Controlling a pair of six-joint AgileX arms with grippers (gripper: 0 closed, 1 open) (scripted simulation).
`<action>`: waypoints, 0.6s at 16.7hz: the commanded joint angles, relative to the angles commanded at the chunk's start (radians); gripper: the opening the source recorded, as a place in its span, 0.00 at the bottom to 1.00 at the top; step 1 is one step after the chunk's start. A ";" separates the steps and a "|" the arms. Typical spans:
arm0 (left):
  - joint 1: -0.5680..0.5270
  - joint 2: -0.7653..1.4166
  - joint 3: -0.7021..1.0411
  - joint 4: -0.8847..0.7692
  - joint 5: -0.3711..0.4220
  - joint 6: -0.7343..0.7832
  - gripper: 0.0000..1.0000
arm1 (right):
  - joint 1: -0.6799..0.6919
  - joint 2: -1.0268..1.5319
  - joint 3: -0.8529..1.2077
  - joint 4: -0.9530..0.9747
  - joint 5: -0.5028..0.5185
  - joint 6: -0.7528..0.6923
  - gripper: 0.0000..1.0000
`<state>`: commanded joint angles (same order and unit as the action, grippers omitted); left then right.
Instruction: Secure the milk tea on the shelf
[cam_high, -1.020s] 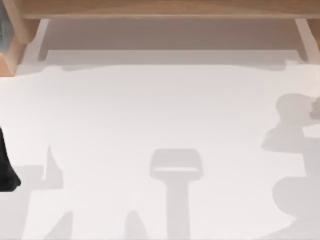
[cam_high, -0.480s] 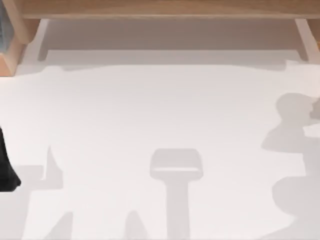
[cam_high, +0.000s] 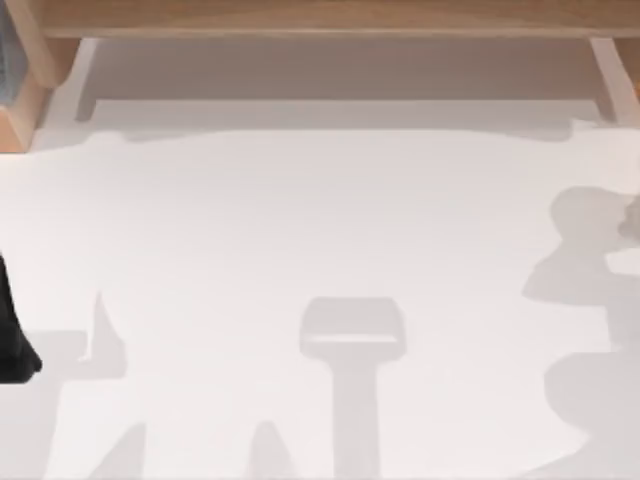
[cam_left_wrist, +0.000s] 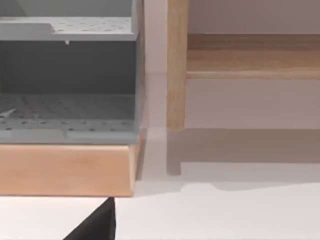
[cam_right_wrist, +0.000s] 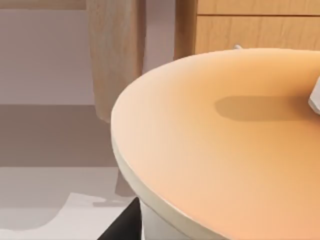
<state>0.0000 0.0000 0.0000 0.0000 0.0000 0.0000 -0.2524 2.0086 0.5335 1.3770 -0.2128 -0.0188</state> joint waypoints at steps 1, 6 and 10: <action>0.000 0.000 0.000 0.000 0.000 0.000 1.00 | -0.001 0.000 -0.001 0.000 0.000 0.002 0.00; 0.000 0.000 0.000 0.000 0.000 0.000 1.00 | -0.001 -0.048 0.000 -0.049 -0.001 0.002 0.00; 0.000 0.000 0.000 0.000 0.000 0.000 1.00 | -0.001 -0.047 -0.001 -0.050 -0.001 0.003 0.00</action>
<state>0.0000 0.0000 0.0000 0.0000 0.0000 0.0000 -0.2535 1.9615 0.5327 1.3274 -0.2142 -0.0155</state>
